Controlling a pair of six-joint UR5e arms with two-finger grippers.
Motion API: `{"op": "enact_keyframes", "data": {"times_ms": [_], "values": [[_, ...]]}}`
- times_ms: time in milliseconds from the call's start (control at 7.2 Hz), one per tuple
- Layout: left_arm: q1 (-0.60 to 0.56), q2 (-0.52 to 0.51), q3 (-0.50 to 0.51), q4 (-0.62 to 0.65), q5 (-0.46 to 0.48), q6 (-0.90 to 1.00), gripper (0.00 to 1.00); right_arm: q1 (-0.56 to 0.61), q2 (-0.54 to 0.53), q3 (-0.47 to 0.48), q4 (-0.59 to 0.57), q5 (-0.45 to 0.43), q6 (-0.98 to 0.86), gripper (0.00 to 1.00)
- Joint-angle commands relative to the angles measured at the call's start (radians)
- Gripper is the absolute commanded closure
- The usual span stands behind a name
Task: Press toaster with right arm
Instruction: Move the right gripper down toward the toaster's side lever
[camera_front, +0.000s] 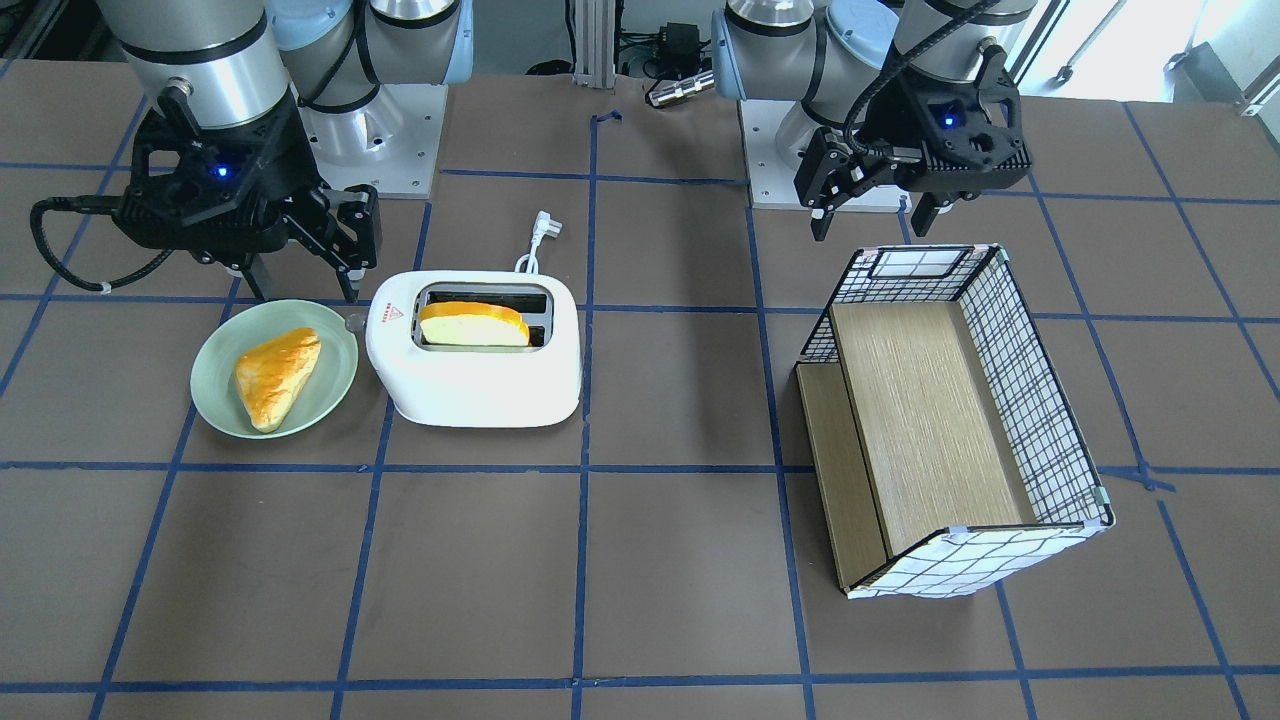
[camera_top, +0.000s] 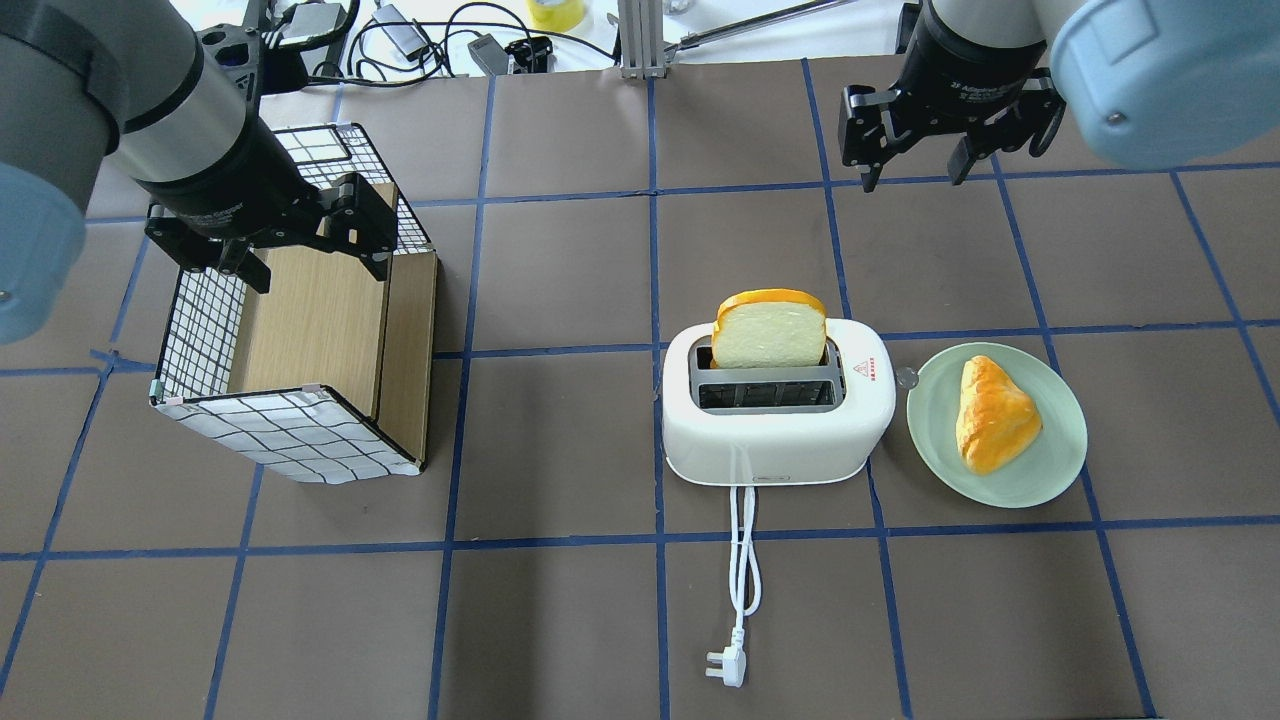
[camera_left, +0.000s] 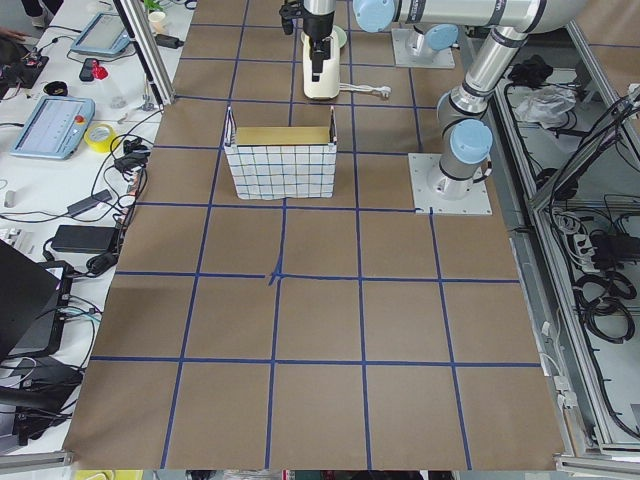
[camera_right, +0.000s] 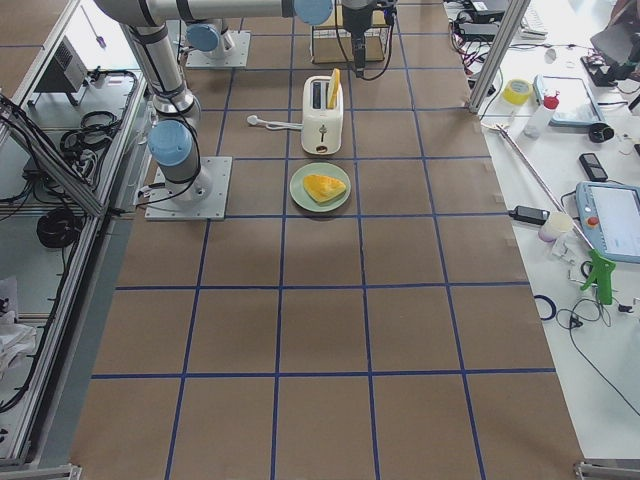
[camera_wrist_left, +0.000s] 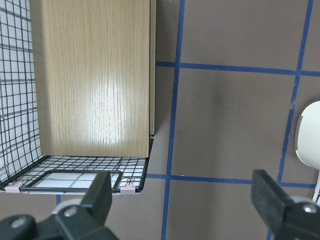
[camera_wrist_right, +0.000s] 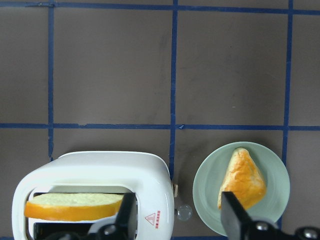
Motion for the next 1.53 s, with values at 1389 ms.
{"op": "enact_keyframes", "data": {"times_ms": [1389], "values": [[0.001, 0.000, 0.000, 0.000, 0.000, 0.000, 0.00, -0.113, -0.005, 0.348, -0.046, 0.052, -0.083, 1.00]]}}
